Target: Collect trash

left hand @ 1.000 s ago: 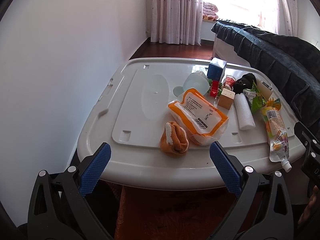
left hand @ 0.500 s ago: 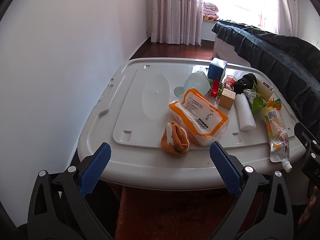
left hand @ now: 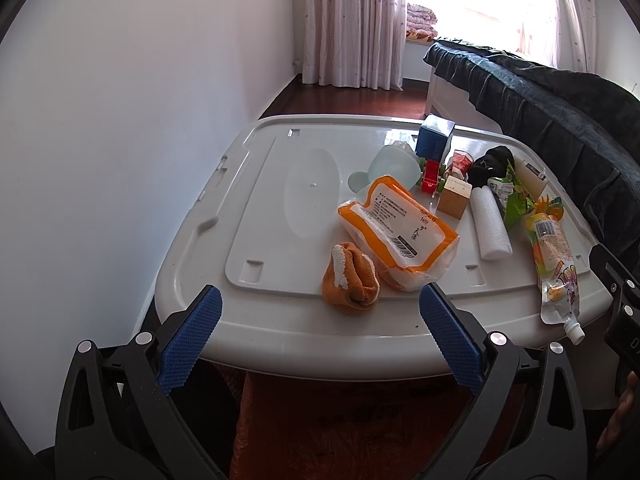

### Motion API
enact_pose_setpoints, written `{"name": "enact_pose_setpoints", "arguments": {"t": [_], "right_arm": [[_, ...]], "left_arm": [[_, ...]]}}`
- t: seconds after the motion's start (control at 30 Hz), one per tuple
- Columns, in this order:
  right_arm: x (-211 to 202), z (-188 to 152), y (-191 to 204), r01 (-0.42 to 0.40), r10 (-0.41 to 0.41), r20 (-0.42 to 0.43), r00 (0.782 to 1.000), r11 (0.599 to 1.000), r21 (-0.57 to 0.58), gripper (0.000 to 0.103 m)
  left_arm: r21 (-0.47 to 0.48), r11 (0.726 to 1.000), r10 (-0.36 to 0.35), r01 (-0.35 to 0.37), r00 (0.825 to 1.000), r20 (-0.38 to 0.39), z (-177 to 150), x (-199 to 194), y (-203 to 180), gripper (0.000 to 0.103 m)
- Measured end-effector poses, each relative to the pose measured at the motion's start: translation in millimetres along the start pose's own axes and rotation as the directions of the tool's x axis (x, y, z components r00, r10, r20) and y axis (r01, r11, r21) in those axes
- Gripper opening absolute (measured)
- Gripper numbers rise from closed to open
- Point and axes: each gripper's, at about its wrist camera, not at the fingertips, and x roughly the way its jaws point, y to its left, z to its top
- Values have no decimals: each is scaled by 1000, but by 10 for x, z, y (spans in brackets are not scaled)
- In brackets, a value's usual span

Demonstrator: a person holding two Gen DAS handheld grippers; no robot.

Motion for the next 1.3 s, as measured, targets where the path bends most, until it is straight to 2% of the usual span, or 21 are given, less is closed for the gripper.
{"name": "enact_pose_setpoints", "arguments": {"t": [0.73,1.03,1.2,1.3], "right_arm": [[-35,34,-18,1,-1,11,1000,1000,11,98],[-107,86,-154,-4,3,29,1000,999,42,98],[-156,128,-250,-24,21,38,999,997,78,98],[-187,146,-299,-23,19,50,999,996,85,98]], "left_arm": [[3,1000,2,-2,1000,-2,-21,19,8,97],[46,993,-111,112,993,-25,-112,102,136,97],[50,989,-137,137,991,-5,-94,213,71,96],[66,988,-135,136,991,-27,-114,408,-9,95]]}}
